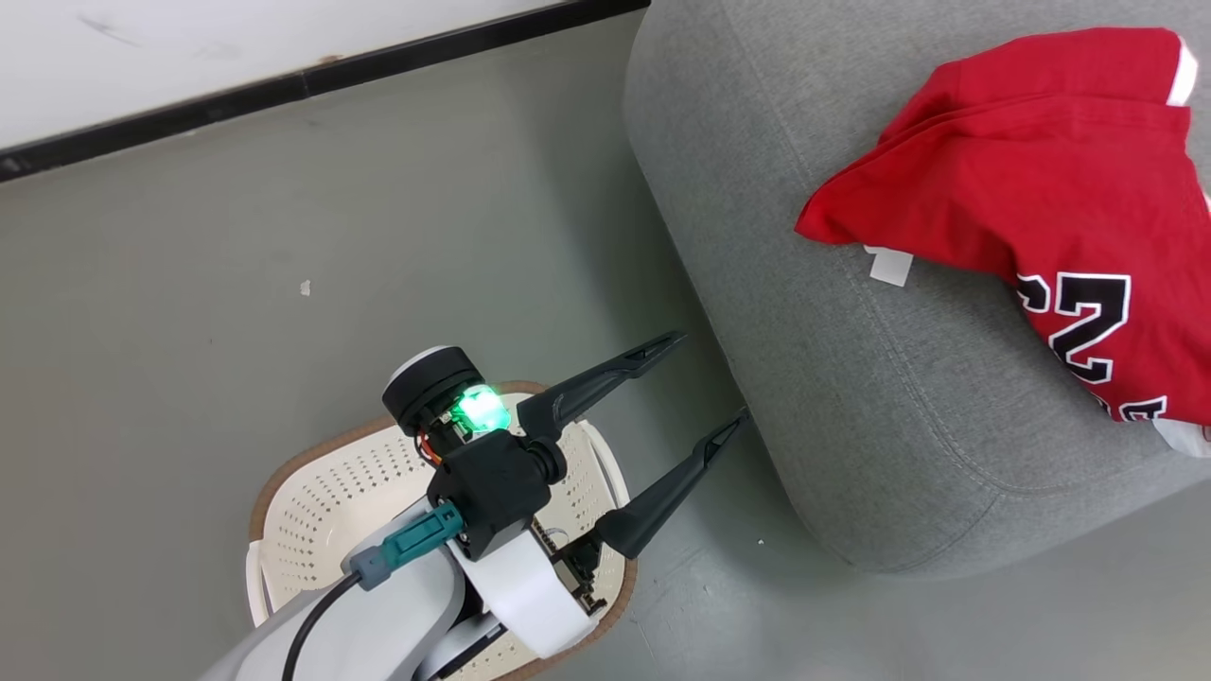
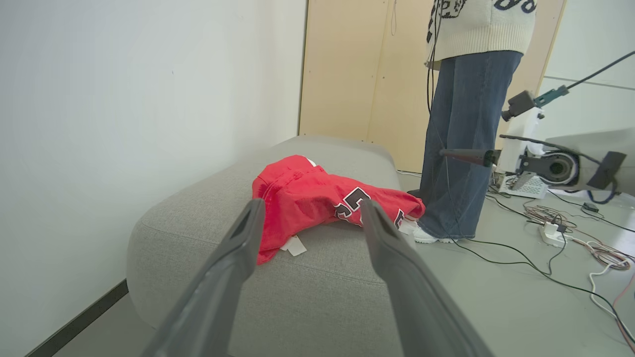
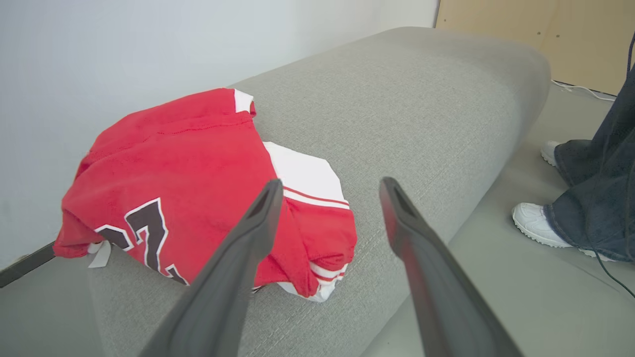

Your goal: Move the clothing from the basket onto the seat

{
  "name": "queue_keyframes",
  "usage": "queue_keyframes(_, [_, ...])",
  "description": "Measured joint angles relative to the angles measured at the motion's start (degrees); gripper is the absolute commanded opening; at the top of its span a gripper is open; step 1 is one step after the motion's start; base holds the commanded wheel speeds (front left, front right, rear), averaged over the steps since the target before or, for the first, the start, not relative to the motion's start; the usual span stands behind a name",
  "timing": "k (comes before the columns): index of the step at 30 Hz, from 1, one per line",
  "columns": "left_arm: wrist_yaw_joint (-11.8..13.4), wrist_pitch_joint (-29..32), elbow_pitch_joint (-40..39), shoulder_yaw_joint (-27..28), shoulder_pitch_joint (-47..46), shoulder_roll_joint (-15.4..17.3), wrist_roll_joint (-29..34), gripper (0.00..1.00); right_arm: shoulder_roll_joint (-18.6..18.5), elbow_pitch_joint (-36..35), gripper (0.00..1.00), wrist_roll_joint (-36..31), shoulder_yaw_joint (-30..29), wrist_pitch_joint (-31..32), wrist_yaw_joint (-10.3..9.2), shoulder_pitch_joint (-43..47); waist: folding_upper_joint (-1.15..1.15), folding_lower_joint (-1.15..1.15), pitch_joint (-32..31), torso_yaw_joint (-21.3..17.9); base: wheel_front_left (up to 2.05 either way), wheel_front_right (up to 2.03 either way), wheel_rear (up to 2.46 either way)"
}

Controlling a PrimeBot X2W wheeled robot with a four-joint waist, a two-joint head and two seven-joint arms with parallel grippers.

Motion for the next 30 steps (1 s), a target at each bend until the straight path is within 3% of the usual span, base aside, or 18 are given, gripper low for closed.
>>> queue_keyframes(9, [0.7,-1.5,1.5,1.8,0.3,-0.3,-0.1,1.0,-0.2,-8.8,1.0,-2.3,8.2,-0.1,0.0,-1.0,0.0,0.0,-1.9,-0.1,0.0,0.0,0.0])
queue_keyframes(20, [4.1,-2.5,4.3,6.3,2.6,0.5,-0.2,1.0,-0.4,-13.0,1.0,-8.4,19.2,-0.1,0.0,-8.2,0.0,0.0,-4.6,3.1,0.0,0.0,0.0])
queue_keyframes(30, [8.4,-3.0,8.7,12.0,7.4,1.4,-2.3,1.0,4.8,-14.4,1.0,-14.4,27.8,-0.1,0.0,-14.6,0.0,0.0,-8.1,7.5,0.0,0.0,0.0])
